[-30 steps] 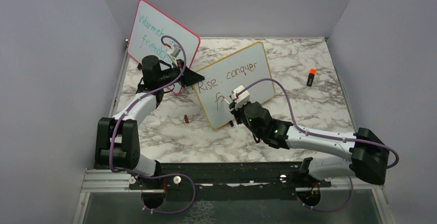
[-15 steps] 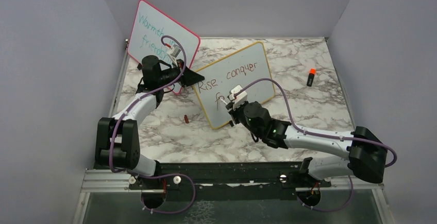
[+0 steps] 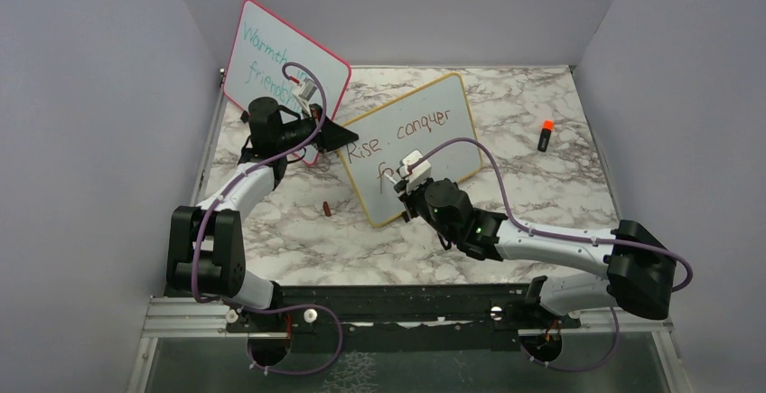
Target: Write a sentence on the whiteboard
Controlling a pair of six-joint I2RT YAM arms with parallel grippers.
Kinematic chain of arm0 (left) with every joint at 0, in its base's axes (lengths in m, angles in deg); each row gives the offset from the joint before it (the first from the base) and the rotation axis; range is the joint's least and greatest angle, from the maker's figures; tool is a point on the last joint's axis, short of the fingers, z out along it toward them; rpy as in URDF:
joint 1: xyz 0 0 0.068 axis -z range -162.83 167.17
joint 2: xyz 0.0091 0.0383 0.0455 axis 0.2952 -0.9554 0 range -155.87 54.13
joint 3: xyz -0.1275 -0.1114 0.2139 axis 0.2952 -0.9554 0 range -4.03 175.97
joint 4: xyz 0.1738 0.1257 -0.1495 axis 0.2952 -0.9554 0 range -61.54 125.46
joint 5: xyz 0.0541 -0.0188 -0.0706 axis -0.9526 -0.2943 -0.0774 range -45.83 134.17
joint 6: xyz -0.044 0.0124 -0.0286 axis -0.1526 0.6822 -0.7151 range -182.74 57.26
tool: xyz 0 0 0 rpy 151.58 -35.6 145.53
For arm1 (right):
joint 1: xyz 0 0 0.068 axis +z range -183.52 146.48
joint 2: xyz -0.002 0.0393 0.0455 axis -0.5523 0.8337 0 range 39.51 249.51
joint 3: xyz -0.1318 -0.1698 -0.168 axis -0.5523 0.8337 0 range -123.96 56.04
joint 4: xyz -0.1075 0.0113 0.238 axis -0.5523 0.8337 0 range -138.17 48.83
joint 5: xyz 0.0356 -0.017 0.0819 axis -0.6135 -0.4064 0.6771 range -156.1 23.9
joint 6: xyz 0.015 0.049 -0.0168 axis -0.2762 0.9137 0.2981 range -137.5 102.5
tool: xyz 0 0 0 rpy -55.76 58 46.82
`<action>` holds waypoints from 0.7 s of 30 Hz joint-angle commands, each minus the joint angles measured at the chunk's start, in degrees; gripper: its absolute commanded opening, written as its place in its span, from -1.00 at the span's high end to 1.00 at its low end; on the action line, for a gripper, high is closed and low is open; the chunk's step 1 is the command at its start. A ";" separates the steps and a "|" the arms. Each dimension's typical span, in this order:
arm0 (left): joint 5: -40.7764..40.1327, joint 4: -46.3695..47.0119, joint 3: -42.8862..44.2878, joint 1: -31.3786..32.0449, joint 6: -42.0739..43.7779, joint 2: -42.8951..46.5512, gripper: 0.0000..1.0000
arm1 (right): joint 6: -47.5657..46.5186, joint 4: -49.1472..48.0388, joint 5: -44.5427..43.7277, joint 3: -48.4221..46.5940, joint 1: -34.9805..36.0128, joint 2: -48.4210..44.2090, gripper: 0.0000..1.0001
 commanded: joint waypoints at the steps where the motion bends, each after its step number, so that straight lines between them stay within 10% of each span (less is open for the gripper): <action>1: 0.58 -0.97 -0.45 -0.54 0.58 0.44 1.00 | 0.01 0.36 -0.49 -0.98 -0.26 0.31 0.99; 21: 0.63 -0.97 -0.39 -0.53 0.67 0.20 1.00 | 3.00 6.73 2.49 1.89 -0.26 -0.52 0.99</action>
